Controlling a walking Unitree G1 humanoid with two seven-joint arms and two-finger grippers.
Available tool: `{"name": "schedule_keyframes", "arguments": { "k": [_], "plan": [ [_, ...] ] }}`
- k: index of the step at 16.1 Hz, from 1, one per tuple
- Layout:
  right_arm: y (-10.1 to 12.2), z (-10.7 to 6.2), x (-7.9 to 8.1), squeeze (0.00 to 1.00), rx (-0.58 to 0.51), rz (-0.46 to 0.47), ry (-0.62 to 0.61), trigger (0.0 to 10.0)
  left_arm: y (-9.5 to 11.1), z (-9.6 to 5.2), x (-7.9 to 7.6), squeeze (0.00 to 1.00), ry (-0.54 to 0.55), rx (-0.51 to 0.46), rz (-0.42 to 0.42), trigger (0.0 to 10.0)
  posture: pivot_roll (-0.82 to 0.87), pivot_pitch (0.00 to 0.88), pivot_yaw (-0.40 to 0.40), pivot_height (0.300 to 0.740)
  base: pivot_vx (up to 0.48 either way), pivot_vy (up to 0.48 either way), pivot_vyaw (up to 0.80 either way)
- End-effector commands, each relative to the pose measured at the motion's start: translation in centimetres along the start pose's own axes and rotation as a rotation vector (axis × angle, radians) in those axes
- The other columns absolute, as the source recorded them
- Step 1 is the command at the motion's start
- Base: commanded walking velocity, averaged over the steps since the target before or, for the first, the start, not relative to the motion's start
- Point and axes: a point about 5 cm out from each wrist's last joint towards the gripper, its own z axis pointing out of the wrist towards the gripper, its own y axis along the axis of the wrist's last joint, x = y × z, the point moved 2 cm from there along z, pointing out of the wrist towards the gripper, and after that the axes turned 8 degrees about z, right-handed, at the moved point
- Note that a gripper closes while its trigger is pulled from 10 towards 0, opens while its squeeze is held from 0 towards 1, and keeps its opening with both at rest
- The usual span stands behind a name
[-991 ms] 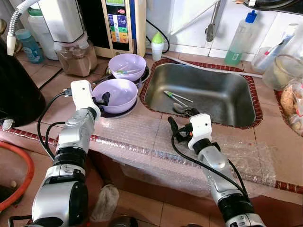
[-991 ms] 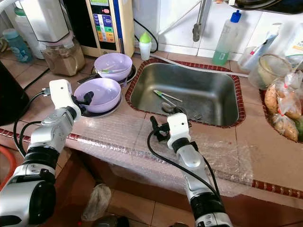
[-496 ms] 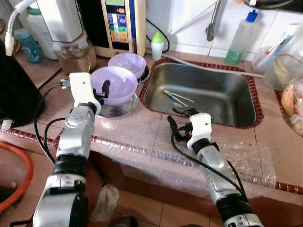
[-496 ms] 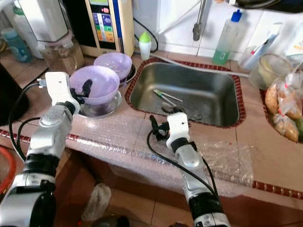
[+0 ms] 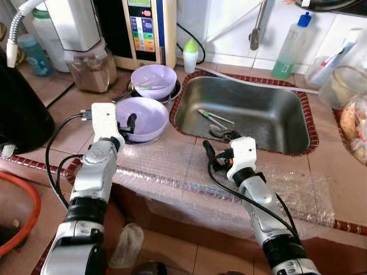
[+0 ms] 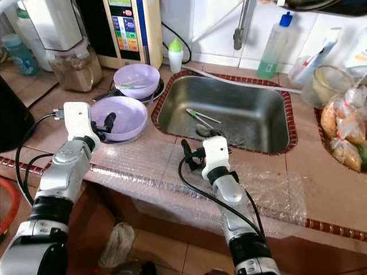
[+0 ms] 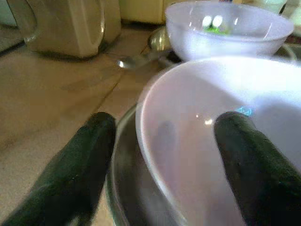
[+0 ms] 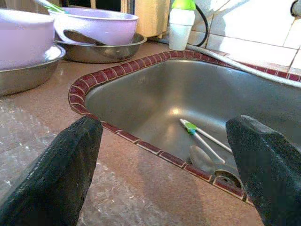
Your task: Kitchen organization
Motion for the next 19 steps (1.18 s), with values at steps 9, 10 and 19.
{"name": "schedule_keyframes", "arguments": {
  "k": [9, 10, 19],
  "plan": [
    [0.3, 0.4, 0.1, 0.00, -0.006, 0.004, 0.000, 10.0, 1.9, 1.3, 0.8, 0.00, -0.065, 0.144, -0.223, 3.7, -0.01, 0.000, 0.049, 0.740, 0.000, 0.000, 0.00],
    [0.3, 0.4, 0.1, 0.00, -0.006, 0.005, -0.002, 10.0, 2.3, 1.4, 1.0, 0.00, -0.080, 0.136, -0.222, 0.0, -0.01, 0.000, 0.049, 0.740, 0.000, 0.000, 0.00],
    [0.3, 0.6, 0.0, 0.00, -0.003, -0.003, -0.005, 10.0, 1.3, 1.0, 1.3, 0.00, -0.114, 0.211, -0.269, 0.0, -0.01, 0.000, 0.050, 0.740, 0.000, 0.000, 0.00]
  ]
}}
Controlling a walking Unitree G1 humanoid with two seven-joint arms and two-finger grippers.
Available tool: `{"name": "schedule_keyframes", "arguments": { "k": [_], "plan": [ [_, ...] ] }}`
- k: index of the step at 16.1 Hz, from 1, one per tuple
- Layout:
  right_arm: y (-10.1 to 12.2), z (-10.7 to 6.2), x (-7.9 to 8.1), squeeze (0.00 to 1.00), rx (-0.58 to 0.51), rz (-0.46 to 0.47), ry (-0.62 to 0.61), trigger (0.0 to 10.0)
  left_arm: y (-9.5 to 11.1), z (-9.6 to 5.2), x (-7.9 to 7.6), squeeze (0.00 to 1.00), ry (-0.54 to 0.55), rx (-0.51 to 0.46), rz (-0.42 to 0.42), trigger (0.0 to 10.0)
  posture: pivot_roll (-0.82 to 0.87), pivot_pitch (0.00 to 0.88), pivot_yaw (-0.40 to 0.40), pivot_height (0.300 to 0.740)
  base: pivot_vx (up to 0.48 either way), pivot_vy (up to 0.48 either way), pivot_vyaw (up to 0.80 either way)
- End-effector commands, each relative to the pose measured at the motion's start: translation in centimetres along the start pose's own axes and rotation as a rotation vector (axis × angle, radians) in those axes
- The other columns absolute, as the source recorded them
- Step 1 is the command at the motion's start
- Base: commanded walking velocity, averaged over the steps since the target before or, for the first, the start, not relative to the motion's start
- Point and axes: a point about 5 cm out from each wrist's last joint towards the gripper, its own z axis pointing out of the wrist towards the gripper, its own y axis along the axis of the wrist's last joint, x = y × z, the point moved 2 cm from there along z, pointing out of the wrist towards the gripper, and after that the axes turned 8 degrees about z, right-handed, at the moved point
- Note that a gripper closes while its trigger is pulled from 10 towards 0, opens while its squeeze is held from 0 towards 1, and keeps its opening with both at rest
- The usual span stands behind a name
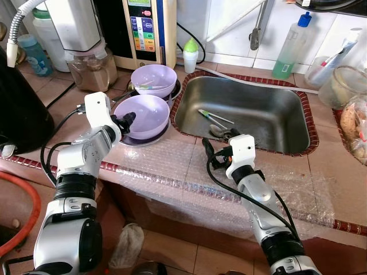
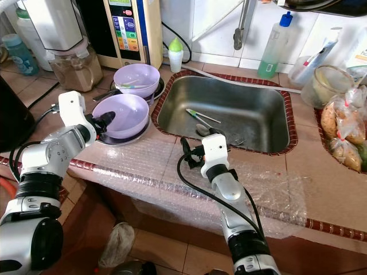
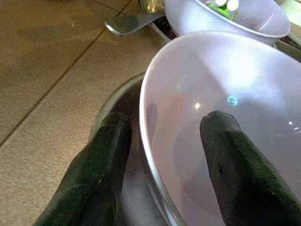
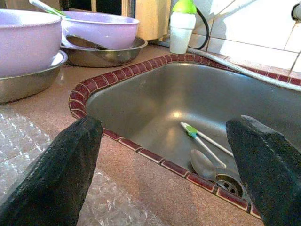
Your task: Kitchen organization
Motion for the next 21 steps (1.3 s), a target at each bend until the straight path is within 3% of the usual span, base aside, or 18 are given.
{"name": "schedule_keyframes", "arguments": {
  "k": [1, 10, 13, 17, 20, 21],
  "plan": [
    [0.1, 0.3, -0.1, 0.00, 0.000, -0.003, -0.004, 10.0, -0.3, 0.0, 0.3, 0.00, 0.007, 0.019, -0.014, 0.0, -0.01, 0.000, 0.050, 0.740, 0.000, 0.000, 0.00],
    [0.0, 0.1, -0.1, 0.00, 0.001, -0.005, -0.003, 10.0, 0.2, -0.5, 0.8, 0.00, 0.073, -0.098, 0.024, 0.0, -0.01, 0.000, 0.036, 0.740, 0.000, 0.000, 0.00],
    [-0.2, -0.2, -0.3, 0.00, 0.004, 0.002, -0.004, 10.0, 0.4, -1.3, -0.3, 0.00, 0.053, -0.216, 0.047, 0.0, -0.01, 0.000, 0.035, 0.740, 0.000, 0.000, 0.00],
    [-0.4, -0.5, -0.7, 0.00, 0.013, 0.007, -0.020, 10.0, -0.2, -1.4, -1.5, 0.00, 0.020, -0.236, 0.061, 0.0, -0.01, 0.000, 0.035, 0.740, 0.000, 0.000, 0.00],
    [-0.1, -0.3, -0.7, 0.00, 0.002, 0.010, -0.024, 10.0, 1.3, -1.9, -1.7, 0.00, 0.042, -0.343, 0.058, 0.0, -0.01, 0.000, 0.032, 0.740, 0.000, 0.000, 0.00],
    [0.1, -0.3, -0.8, 0.00, -0.010, 0.025, -0.032, 10.0, 1.7, -2.2, -2.0, 0.00, 0.039, -0.386, 0.093, 0.0, -0.01, 0.000, 0.029, 0.740, 0.000, 0.000, 0.00]
  ]
}}
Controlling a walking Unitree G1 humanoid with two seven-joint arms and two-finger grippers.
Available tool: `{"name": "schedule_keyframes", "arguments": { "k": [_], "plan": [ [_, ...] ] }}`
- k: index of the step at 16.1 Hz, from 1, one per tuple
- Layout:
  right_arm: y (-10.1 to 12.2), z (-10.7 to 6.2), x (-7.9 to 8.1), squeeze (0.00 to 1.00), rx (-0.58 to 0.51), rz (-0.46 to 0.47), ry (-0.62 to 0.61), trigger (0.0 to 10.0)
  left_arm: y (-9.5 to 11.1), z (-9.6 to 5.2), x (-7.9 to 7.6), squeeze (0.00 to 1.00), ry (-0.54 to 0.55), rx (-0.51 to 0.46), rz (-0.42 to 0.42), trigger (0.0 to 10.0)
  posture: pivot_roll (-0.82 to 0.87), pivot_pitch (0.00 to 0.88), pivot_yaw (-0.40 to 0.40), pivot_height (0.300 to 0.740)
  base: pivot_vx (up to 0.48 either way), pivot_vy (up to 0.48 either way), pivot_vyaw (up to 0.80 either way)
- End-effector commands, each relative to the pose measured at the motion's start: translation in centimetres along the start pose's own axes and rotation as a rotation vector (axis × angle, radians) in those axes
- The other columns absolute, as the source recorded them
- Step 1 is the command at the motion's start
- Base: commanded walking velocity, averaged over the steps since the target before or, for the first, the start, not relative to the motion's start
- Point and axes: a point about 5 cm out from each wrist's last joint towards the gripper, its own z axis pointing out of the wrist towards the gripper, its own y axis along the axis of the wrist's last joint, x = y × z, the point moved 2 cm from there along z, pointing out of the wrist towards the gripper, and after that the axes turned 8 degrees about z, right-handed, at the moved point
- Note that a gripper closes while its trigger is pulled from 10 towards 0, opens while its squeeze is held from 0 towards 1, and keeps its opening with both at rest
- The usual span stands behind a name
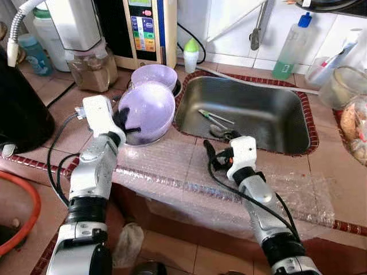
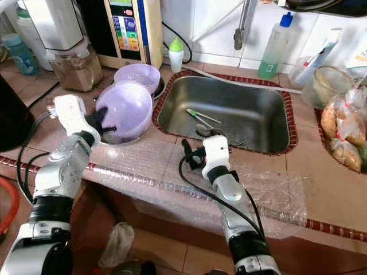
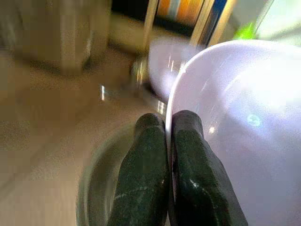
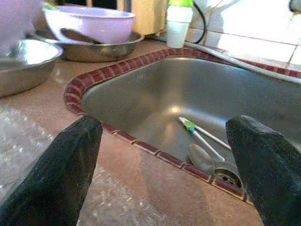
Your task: Kitchen organization
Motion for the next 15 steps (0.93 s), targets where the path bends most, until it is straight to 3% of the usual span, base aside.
{"name": "schedule_keyframes", "arguments": {
  "k": [1, 4, 5, 8, 10, 11, 12, 15],
  "plan": [
    [1.5, 0.3, -0.4, 0.00, -0.060, 0.041, -0.029, 10.0, 1.8, -0.4, -0.7, 0.00, -0.023, -0.124, 0.096, 0.0, -0.01, 0.000, 0.033, 0.740, 0.000, 0.000, 0.00],
    [3.9, 1.0, -0.6, 0.00, -0.147, 0.077, -0.052, 10.0, 2.9, -1.2, -2.0, 0.00, -0.058, -0.236, 0.162, 0.0, -0.01, 0.000, 0.037, 0.740, 0.000, 0.000, 0.00],
    [5.2, 1.6, -0.5, 0.00, -0.189, 0.123, -0.050, 10.0, 2.9, -1.4, -3.1, 0.00, -0.111, -0.265, 0.223, 0.0, -0.02, 0.000, 0.043, 0.740, 0.000, 0.000, 0.00],
    [7.9, 2.5, 0.5, 0.00, -0.252, 0.223, 0.018, 10.0, 1.5, -1.5, -4.7, 0.00, -0.174, -0.254, 0.280, 0.0, -0.02, 0.000, 0.037, 0.740, 0.000, 0.000, 0.00],
    [8.7, 2.5, 0.7, 0.00, -0.264, 0.244, 0.038, 10.0, 1.0, -1.5, -4.8, 0.00, -0.175, -0.247, 0.290, 0.0, -0.02, 0.000, 0.037, 0.740, 0.000, 0.000, 0.00],
    [9.2, 2.4, 0.7, 0.90, -0.277, 0.264, 0.057, 10.0, 0.8, -1.3, -4.5, 0.00, -0.162, -0.241, 0.288, 0.0, -0.03, 0.000, 0.035, 0.740, 0.000, 0.000, 0.00],
    [9.7, 2.2, 0.9, 1.00, -0.294, 0.264, 0.082, 10.0, 0.7, -1.1, -4.1, 0.00, -0.146, -0.231, 0.285, 0.0, -0.03, 0.000, 0.035, 0.740, 0.000, 0.000, 0.00],
    [10.0, 2.1, 1.0, 1.00, -0.296, 0.276, 0.096, 10.0, 0.6, -1.0, -3.9, 0.00, -0.139, -0.228, 0.287, 0.0, -0.04, 0.000, 0.040, 0.740, 0.000, 0.000, 0.00]
  ]
}}
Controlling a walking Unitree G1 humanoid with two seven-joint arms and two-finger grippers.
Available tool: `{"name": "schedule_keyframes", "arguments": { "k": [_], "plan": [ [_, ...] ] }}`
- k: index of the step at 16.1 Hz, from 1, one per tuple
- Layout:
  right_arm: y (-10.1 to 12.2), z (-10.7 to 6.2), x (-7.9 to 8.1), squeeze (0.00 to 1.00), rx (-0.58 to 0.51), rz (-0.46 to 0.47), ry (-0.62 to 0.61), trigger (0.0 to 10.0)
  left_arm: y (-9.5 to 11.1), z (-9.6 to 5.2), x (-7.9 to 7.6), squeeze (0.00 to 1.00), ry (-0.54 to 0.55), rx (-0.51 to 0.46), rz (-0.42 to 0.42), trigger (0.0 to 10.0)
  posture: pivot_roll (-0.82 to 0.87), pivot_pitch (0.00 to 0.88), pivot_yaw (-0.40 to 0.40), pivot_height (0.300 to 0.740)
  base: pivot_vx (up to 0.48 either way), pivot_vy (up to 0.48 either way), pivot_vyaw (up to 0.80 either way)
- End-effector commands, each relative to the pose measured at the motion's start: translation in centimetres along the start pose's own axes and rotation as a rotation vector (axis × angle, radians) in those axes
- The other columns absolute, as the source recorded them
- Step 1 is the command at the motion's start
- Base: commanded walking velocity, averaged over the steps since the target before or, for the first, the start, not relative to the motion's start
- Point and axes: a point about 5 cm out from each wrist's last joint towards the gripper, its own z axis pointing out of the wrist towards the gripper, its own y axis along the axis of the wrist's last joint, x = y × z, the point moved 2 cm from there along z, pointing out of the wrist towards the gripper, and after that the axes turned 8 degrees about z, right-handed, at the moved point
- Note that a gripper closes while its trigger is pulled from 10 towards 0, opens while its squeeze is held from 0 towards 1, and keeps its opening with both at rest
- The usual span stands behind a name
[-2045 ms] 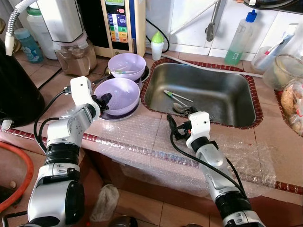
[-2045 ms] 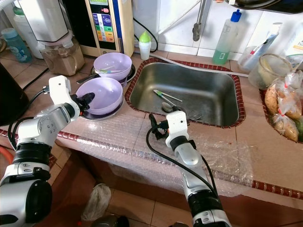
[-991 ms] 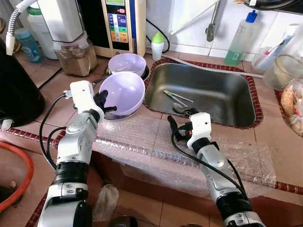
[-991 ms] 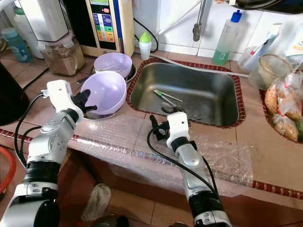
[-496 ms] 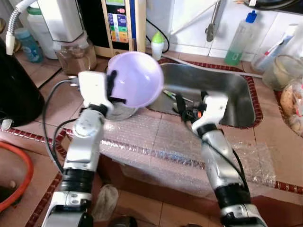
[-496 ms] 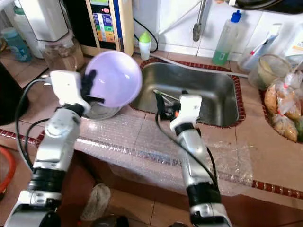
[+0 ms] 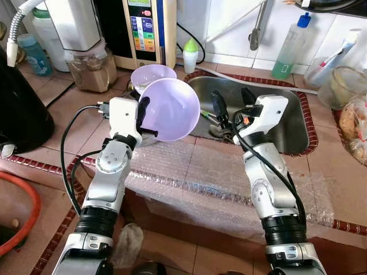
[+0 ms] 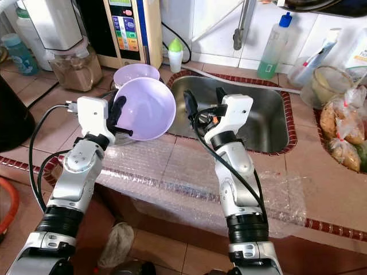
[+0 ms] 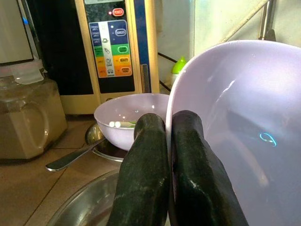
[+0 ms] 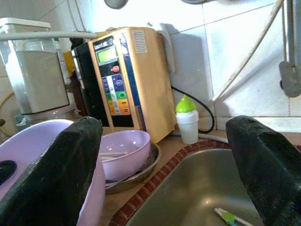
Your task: Kitchen organization
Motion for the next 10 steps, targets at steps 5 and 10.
{"name": "schedule_keyframes", "arguments": {
  "k": [5, 10],
  "plan": [
    [-3.2, -0.7, 2.0, 0.00, 0.171, 0.158, 0.115, 10.0, 1.1, 0.7, -0.7, 0.00, -0.026, -0.053, -0.009, 0.0, -0.03, 0.000, 0.042, 0.740, 0.000, 0.000, 0.00],
    [-4.6, 0.6, 1.8, 0.00, 0.216, 0.199, 0.033, 0.0, 1.6, 0.5, -1.3, 0.00, -0.050, -0.083, -0.017, 0.0, -0.03, 0.000, 0.041, 0.740, 0.000, 0.000, 0.00]
  ]
}}
